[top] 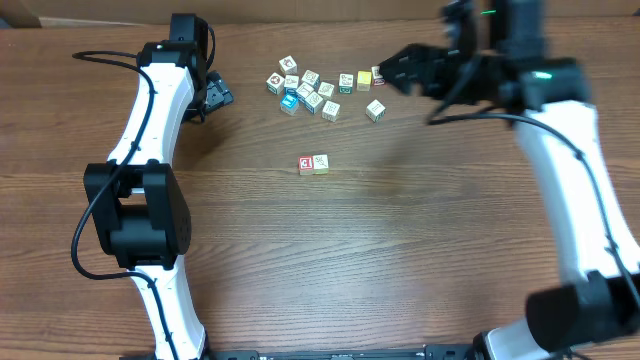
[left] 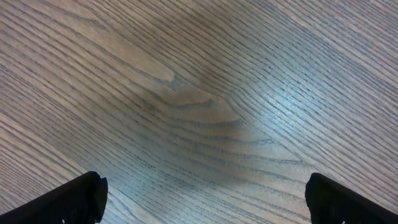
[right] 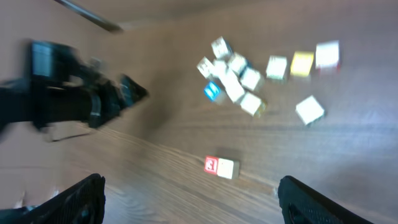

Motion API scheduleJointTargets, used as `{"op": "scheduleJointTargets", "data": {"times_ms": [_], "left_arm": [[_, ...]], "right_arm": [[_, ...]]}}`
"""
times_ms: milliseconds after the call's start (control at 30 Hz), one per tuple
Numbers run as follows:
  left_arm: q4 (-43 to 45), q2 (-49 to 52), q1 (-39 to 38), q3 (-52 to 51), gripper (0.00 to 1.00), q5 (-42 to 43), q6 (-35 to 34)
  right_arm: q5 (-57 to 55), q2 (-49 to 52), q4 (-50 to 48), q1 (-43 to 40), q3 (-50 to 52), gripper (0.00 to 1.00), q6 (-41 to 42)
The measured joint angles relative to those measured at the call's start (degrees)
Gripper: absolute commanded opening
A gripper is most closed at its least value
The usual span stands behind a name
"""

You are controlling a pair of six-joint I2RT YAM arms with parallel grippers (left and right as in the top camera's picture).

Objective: Form a horizontal line
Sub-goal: 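Raise the right arm and reach it over the block cluster, then lower the open right gripper toward a white I block in the cluster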

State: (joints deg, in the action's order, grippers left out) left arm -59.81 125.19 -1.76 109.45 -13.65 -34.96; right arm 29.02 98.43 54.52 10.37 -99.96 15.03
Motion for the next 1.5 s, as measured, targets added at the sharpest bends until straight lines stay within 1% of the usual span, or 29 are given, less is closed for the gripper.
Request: {"op": "scheduleJointTargets", "data": {"times_ms": [133, 267, 467, 600, 667, 733, 833, 900, 1000, 1133, 1367, 1500], "left_arm": [[0.00, 0.00, 0.00, 0.00, 1.00, 0.00, 0.00], [0.00, 0.00, 0.00, 0.00, 1.00, -0.02, 0.00], [0.00, 0.00, 0.00, 0.00, 1.00, 0.00, 0.00], [0.00, 0.00, 0.00, 0.00, 1.00, -0.02, 0.00], [0.00, 0.00, 0.00, 0.00, 1.00, -0.02, 0.00], [0.00, 0.00, 0.00, 0.00, 1.00, -0.02, 0.00], [0.00, 0.00, 0.00, 0.00, 1.00, 0.00, 0.00], [0.00, 0.00, 0.00, 0.00, 1.00, -0.02, 0.00], [0.00, 0.00, 0.00, 0.00, 1.00, 0.00, 0.00], [0.00, 0.00, 0.00, 0.00, 1.00, 0.00, 0.00], [0.00, 0.00, 0.00, 0.00, 1.00, -0.02, 0.00], [0.00, 0.00, 0.00, 0.00, 1.00, -0.02, 0.00]], "right_arm": [[-12.09, 6.21, 0.20, 9.84, 0.00, 1.00, 4.52], [-21.00, 11.41, 0.44, 16.81, 0.00, 1.00, 7.04], [-28.00, 16.74, -1.95, 19.82, 0.00, 1.00, 9.20], [-30.99, 18.93, -4.55, 20.44, 0.00, 1.00, 9.29], [-31.71, 19.02, -5.55, 20.41, -0.02, 0.94, 8.92], [-31.78, 19.02, -4.59, 20.28, -1.38, 0.88, 8.81], [-30.45, 19.08, -0.37, 18.91, -6.91, 0.76, 10.19], [-29.83, 19.06, 0.68, 16.76, -11.45, 0.73, 11.65], [-29.62, 18.82, 1.92, 13.94, -13.92, 0.72, 13.27], [-30.71, 19.15, 3.76, 11.61, -13.62, 0.72, 14.01], [-36.54, 22.75, 3.08, 12.17, -12.76, 0.72, 13.73], [-38.36, 25.20, 0.63, 12.22, -12.15, 0.73, 14.88]]}}
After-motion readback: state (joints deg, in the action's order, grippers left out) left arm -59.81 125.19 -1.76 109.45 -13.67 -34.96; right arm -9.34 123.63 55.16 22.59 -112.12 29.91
